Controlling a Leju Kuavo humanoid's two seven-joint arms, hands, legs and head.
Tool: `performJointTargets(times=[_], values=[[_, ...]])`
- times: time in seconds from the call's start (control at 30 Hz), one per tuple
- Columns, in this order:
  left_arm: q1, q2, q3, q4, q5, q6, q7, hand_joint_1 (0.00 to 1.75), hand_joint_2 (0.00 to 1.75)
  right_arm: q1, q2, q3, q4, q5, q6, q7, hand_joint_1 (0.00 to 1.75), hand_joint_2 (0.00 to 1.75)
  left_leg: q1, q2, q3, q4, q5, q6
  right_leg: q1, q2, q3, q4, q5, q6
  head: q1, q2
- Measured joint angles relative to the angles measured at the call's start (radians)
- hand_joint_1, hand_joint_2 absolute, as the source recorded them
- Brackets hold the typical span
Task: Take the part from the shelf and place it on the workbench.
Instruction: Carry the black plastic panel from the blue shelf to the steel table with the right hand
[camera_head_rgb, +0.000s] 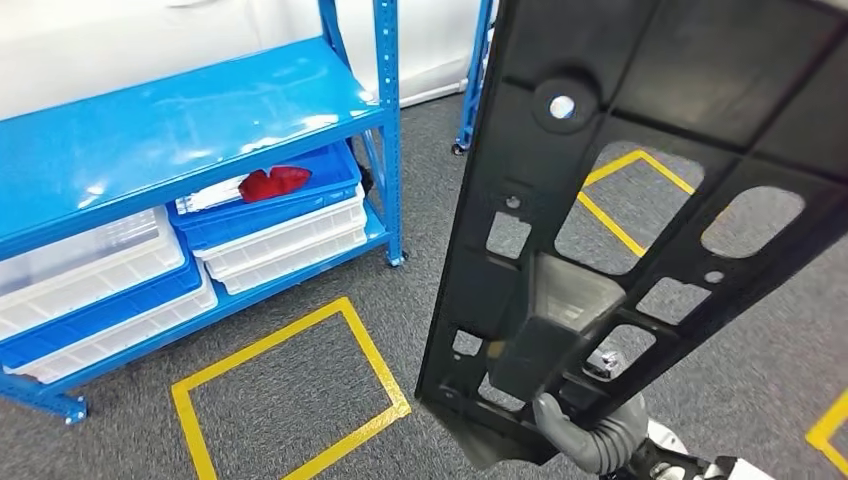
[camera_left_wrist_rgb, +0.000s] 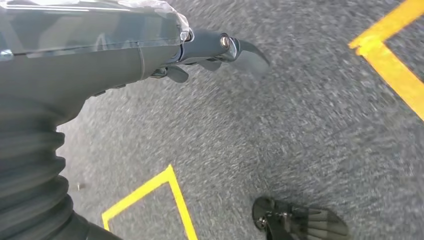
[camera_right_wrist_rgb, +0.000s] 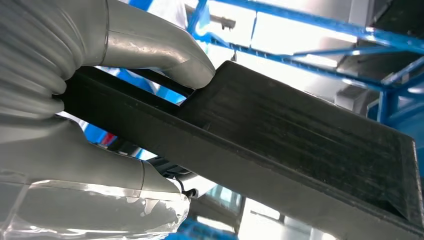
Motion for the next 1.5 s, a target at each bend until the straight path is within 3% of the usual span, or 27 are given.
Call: performJointTargets(times=[0.07, 0.1, 0.17, 0.27, 0.3, 0.37, 0.4, 0.47, 0.53, 0.6, 0.63, 0.67, 0.73, 0.8, 0.87, 0.9, 0.97, 1.03, 1.1, 1.13, 1.2, 1.23, 1.3, 1.33, 1.4, 1.43, 1.5], values=[[0.002, 0.000, -0.006, 0.000, -0.009, -0.002, -0.005, 0.00, 1.75, 0.001, 0.001, -0.002, -0.003, 0.001, 0.000, 0.001, 1.75, 1.75, -0.005, 0.028, 0.000, 0.001, -0.002, 0.004, -0.002, -0.024, -0.060, 0.122, -0.045, 0.004, 0.000, 0.000], [0.002, 0.000, -0.009, 0.000, -0.011, -0.002, -0.009, 0.00, 1.75, 0.002, 0.002, -0.003, -0.006, 0.003, 0.000, 0.004, 1.75, 1.75, -0.007, 0.042, 0.000, 0.001, -0.003, 0.004, -0.003, -0.029, -0.069, 0.141, -0.044, 0.004, 0.000, 0.000], [-0.001, 0.000, -0.016, 0.000, -0.015, -0.003, -0.015, 0.00, 1.75, 0.005, 0.004, -0.004, -0.014, 0.008, 0.000, 0.011, 1.75, 1.75, -0.010, 0.065, 0.002, 0.001, -0.005, 0.004, -0.001, -0.041, -0.025, 0.061, 0.007, -0.003, 0.000, 0.000], [-0.006, 0.000, -0.020, 0.000, -0.016, -0.010, -0.021, 0.00, 1.75, 0.004, 0.009, -0.012, -0.029, 0.011, 0.000, 0.024, 1.75, 1.75, -0.016, 0.093, 0.007, 0.001, -0.011, -0.004, 0.015, -0.097, 0.071, -0.124, 0.066, -0.028, 0.000, 0.000], [-0.007, 0.001, -0.021, 0.000, -0.017, -0.013, -0.022, 0.00, 1.75, 0.005, 0.012, -0.017, -0.031, 0.009, 0.000, 0.027, 1.75, 1.75, -0.018, 0.102, 0.009, 0.000, -0.012, -0.008, 0.021, -0.105, 0.078, -0.143, 0.066, -0.034, 0.000, 0.000], [-0.009, 0.000, -0.023, 0.000, -0.017, -0.016, -0.026, 0.00, 1.75, 0.013, 0.020, -0.033, -0.035, 0.004, 0.005, 0.029, 1.75, 1.75, -0.019, 0.119, 0.013, -0.003, -0.015, -0.018, 0.021, -0.084, 0.077, -0.148, 0.070, -0.044, 0.000, 0.000], [-0.011, 0.000, -0.023, 0.000, -0.015, -0.016, -0.031, 0.00, 1.75, 0.021, 0.024, -0.041, -0.038, 0.003, 0.012, 0.028, 1.75, 1.75, -0.019, 0.113, 0.015, 0.000, -0.021, -0.023, 0.018, -0.074, 0.081, -0.155, 0.073, -0.049, 0.000, 0.000], [-0.012, 0.001, -0.023, 0.000, -0.010, -0.015, -0.046, 0.00, 1.75, 0.037, 0.035, -0.053, -0.043, 0.003, 0.032, 0.024, 1.75, 1.75, -0.017, 0.071, -0.003, 0.054, -0.059, -0.032, 0.010, -0.053, 0.088, -0.169, 0.082, -0.058, 0.000, 0.000], [-0.009, 0.002, -0.023, -0.001, -0.004, -0.013, -0.062, 0.00, 1.75, 0.051, 0.050, -0.056, -0.044, 0.007, 0.051, 0.017, 1.75, 1.75, -0.014, 0.025, -0.057, 0.177, -0.123, -0.037, 0.008, -0.031, 0.089, -0.171, 0.084, -0.062, 0.000, 0.000], [-0.007, 0.004, -0.022, -0.001, 0.002, -0.004, -0.074, 0.00, 1.75, 0.064, 0.065, -0.058, -0.043, 0.013, 0.069, 0.011, 1.75, 1.75, -0.013, 0.014, -0.102, 0.267, -0.146, -0.041, 0.008, -0.004, 0.088, -0.168, 0.083, -0.063, 0.000, 0.000], [-0.008, 0.005, -0.022, -0.001, 0.004, 0.002, -0.080, 0.00, 1.75, 0.068, 0.073, -0.060, -0.043, 0.015, 0.077, 0.009, 1.75, 1.75, -0.011, 0.012, -0.102, 0.262, -0.128, -0.042, 0.007, 0.011, 0.089, -0.166, 0.083, -0.062, 0.000, 0.000], [-0.009, 0.005, -0.022, -0.001, 0.006, 0.010, -0.086, 0.00, 1.75, 0.070, 0.081, -0.062, -0.043, 0.016, 0.084, 0.008, 1.75, 1.75, -0.009, 0.008, -0.085, 0.217, -0.093, -0.043, 0.007, 0.026, 0.089, -0.163, 0.081, -0.061, 0.000, 0.000], [-0.011, 0.005, -0.022, -0.001, 0.005, 0.023, -0.093, 0.00, 1.75, 0.072, 0.099, -0.068, -0.043, 0.017, 0.094, 0.010, 1.75, 1.75, -0.002, -0.028, -0.030, 0.085, -0.025, -0.044, 0.006, 0.053, 0.087, -0.153, 0.076, -0.053, 0.000, 0.000], [-0.011, 0.005, -0.023, -0.002, 0.001, 0.031, -0.096, 0.00, 1.75, 0.072, 0.116, -0.073, -0.043, 0.020, 0.098, 0.019, 1.75, 1.75, 0.002, -0.061, -0.002, 0.015, -0.007, -0.039, 0.006, 0.076, 0.077, -0.143, 0.074, -0.042, 0.000, 0.000], [-0.012, 0.006, -0.024, -0.004, -0.003, 0.037, -0.089, 0.00, 1.75, 0.076, 0.130, -0.078, -0.044, 0.030, 0.101, 0.028, 1.75, 1.75, 0.000, -0.053, 0.000, 0.009, -0.010, -0.026, 0.004, 0.097, 0.068, -0.142, 0.078, -0.029, 0.000, 0.000], [-0.012, 0.006, -0.025, -0.005, -0.003, 0.039, -0.081, 0.00, 1.75, 0.080, 0.135, -0.080, -0.045, 0.037, 0.101, 0.030, 1.75, 1.75, 0.000, -0.042, 0.002, 0.006, -0.008, -0.020, 0.003, 0.095, 0.066, -0.140, 0.077, -0.023, 0.000, 0.000], [-0.011, 0.008, -0.025, -0.007, -0.003, 0.045, -0.061, 0.00, 1.75, 0.085, 0.144, -0.084, -0.049, 0.049, 0.100, 0.030, 1.75, 1.75, 0.001, -0.019, 0.004, -0.002, -0.003, -0.007, 0.004, 0.049, 0.042, -0.092, 0.048, -0.015, 0.000, 0.000], [-0.005, 0.012, -0.025, -0.009, -0.002, 0.047, -0.043, 0.00, 1.75, 0.088, 0.154, -0.087, -0.052, 0.053, 0.101, 0.027, 1.75, 1.75, -0.003, 0.007, 0.004, -0.003, -0.004, -0.001, 0.004, -0.009, -0.018, 0.032, -0.014, -0.008, 0.000, 0.000], [0.001, 0.017, -0.024, -0.009, 0.001, 0.048, -0.034, 0.00, 1.75, 0.089, 0.162, -0.087, -0.050, 0.053, 0.103, 0.024, 1.75, 1.75, -0.007, 0.035, 0.004, -0.003, -0.006, 0.001, 0.002, -0.027, -0.071, 0.138, -0.049, -0.005, 0.000, 0.000], [0.002, 0.019, -0.024, -0.009, 0.004, 0.049, -0.032, 0.00, 1.75, 0.089, 0.165, -0.088, -0.048, 0.053, 0.106, 0.023, 1.75, 1.75, -0.009, 0.049, 0.005, -0.003, -0.008, 0.001, 0.001, -0.030, -0.073, 0.142, -0.040, -0.007, 0.000, 0.000], [0.000, 0.023, -0.024, -0.011, 0.008, 0.051, -0.028, 0.00, 1.75, 0.088, 0.169, -0.088, -0.044, 0.053, 0.112, 0.022, 1.75, 1.75, -0.012, 0.072, 0.010, -0.003, -0.013, 0.000, 0.003, -0.046, -0.018, 0.038, 0.020, -0.017, 0.000, 0.000], [-0.001, 0.024, -0.023, -0.012, 0.011, 0.053, -0.026, 0.00, 1.75, 0.084, 0.170, -0.088, -0.043, 0.053, 0.115, 0.021, 1.75, 1.75, -0.014, 0.082, 0.013, -0.003, -0.016, -0.003, 0.009, -0.069, 0.022, -0.035, 0.045, -0.024, 0.000, 0.000], [-0.001, 0.026, -0.021, -0.013, 0.016, 0.061, -0.025, 0.00, 1.75, 0.068, 0.170, -0.087, -0.037, 0.050, 0.120, 0.019, 1.75, 1.75, -0.019, 0.102, 0.018, -0.002, -0.021, -0.009, 0.023, -0.105, 0.069, -0.127, 0.067, -0.040, 0.000, 0.000], [-0.002, 0.026, -0.019, -0.014, 0.018, 0.066, -0.025, 0.00, 1.75, 0.060, 0.170, -0.087, -0.032, 0.047, 0.121, 0.018, 1.75, 1.75, -0.020, 0.112, 0.020, -0.002, -0.024, -0.014, 0.029, -0.108, 0.073, -0.138, 0.063, -0.045, 0.000, 0.000], [-0.004, 0.028, -0.017, -0.014, 0.019, 0.077, -0.031, 0.00, 1.75, 0.053, 0.170, -0.088, -0.023, 0.038, 0.122, 0.018, 1.75, 1.75, -0.019, 0.126, 0.025, -0.003, -0.029, -0.023, 0.028, -0.085, 0.074, -0.146, 0.067, -0.054, 0.000, 0.000], [-0.006, 0.030, -0.017, -0.015, 0.019, 0.082, -0.037, 0.00, 1.75, 0.052, 0.170, -0.089, -0.020, 0.034, 0.121, 0.017, 1.75, 1.75, -0.018, 0.111, 0.025, 0.005, -0.038, -0.028, 0.024, -0.074, 0.077, -0.153, 0.070, -0.059, 0.000, 0.000], [-0.008, 0.033, -0.017, -0.015, 0.019, 0.089, -0.052, 0.00, 1.75, 0.048, 0.170, -0.089, -0.015, 0.029, 0.122, 0.017, 1.75, 1.75, -0.015, 0.054, -0.003, 0.077, -0.082, -0.036, 0.016, -0.053, 0.085, -0.164, 0.076, -0.068, 0.000, 0.000]])
